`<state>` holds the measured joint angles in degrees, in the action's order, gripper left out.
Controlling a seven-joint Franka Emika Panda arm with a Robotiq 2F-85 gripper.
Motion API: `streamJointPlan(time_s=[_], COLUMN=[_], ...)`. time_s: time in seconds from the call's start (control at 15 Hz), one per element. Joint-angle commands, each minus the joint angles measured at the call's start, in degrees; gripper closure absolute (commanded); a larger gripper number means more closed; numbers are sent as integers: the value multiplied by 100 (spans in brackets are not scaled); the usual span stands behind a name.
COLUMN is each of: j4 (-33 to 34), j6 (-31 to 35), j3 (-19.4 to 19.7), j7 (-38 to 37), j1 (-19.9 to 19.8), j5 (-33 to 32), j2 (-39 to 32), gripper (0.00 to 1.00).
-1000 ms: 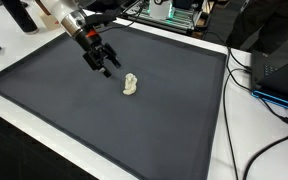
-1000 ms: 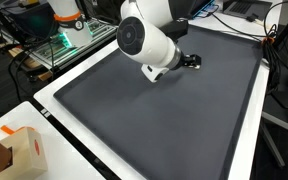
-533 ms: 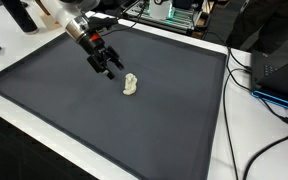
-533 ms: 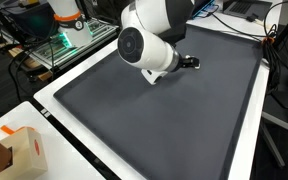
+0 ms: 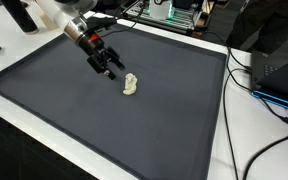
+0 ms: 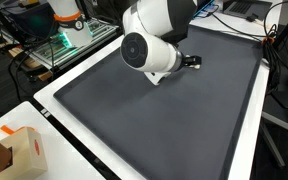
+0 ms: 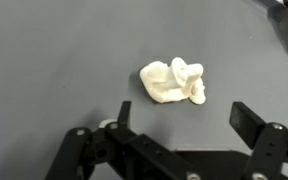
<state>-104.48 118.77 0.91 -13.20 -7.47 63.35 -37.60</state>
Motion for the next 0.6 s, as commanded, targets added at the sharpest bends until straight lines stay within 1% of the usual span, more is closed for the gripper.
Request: streamJointPlan(time_s=[0.0,0.27,0.53], j4=[454,1029,1774], j6=[-394,-675,-876], j3=[167,252,288], j7=[-233,-613,-971], j1=[132,305,551], j5=[-402,-1114,-2158], j2=[-217,-438,-727], gripper=[0,0,0])
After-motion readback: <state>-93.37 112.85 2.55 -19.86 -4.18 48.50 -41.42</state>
